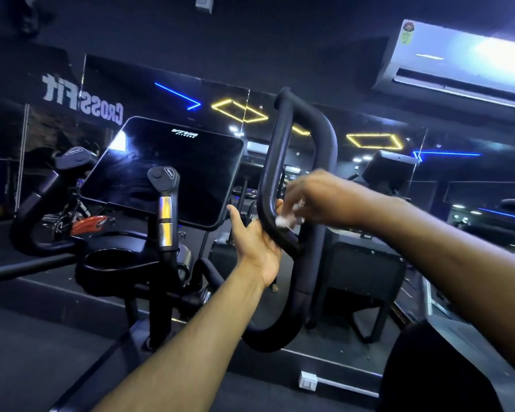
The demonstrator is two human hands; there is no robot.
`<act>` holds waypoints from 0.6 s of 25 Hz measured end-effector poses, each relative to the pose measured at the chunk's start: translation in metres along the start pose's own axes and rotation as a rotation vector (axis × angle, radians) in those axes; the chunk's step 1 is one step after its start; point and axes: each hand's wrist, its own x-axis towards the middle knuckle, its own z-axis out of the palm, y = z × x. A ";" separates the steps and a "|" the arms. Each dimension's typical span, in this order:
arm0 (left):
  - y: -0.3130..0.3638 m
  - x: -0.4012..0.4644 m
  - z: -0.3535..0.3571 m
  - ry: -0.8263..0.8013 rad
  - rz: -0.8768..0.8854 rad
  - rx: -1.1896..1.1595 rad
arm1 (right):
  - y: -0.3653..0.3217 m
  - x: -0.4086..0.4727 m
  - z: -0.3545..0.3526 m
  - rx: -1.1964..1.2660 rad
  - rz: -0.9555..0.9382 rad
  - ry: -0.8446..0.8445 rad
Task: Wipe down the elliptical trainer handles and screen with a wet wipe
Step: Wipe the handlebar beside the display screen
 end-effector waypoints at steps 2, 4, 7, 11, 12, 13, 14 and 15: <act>-0.006 -0.004 -0.002 0.022 0.014 -0.046 | 0.011 0.020 -0.004 0.062 0.130 0.278; -0.012 -0.007 -0.003 0.034 0.027 -0.069 | 0.008 0.036 0.012 0.131 0.223 0.423; -0.015 -0.009 -0.005 0.048 0.021 -0.094 | -0.013 0.033 0.050 0.073 0.162 0.426; -0.014 -0.014 -0.005 0.048 0.021 -0.119 | -0.021 -0.002 0.055 -0.063 -0.082 0.226; -0.015 -0.015 -0.004 0.048 0.026 -0.123 | -0.019 -0.011 0.052 -0.062 -0.106 0.193; -0.015 -0.017 -0.002 0.052 0.028 -0.130 | -0.018 -0.020 0.049 -0.066 -0.124 0.156; -0.015 -0.018 -0.002 0.056 0.029 -0.131 | -0.018 -0.026 0.047 -0.085 -0.143 0.114; -0.015 -0.019 0.000 0.059 0.026 -0.125 | -0.020 -0.030 0.044 -0.109 -0.174 0.047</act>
